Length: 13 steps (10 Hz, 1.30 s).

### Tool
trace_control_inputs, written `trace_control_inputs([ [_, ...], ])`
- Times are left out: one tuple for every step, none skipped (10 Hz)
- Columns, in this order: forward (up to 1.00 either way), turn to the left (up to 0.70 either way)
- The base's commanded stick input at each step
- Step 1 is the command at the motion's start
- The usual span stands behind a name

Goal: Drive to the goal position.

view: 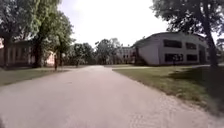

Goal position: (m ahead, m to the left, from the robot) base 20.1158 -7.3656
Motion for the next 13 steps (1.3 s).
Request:
trace_control_inputs([
  [0.70,0.00],
  [0.70,0.00],
  [0.70,0.00],
  [0.70,0.00],
  [0.70,0.00],
  [0.70,0.00],
  [0.70,0.00],
  [0.70,0.00],
  [0.70,0.00],
  [0.70,0.00],
  [0.70,0.00],
  [0.70,0.00],
  [0.70,0.00],
])
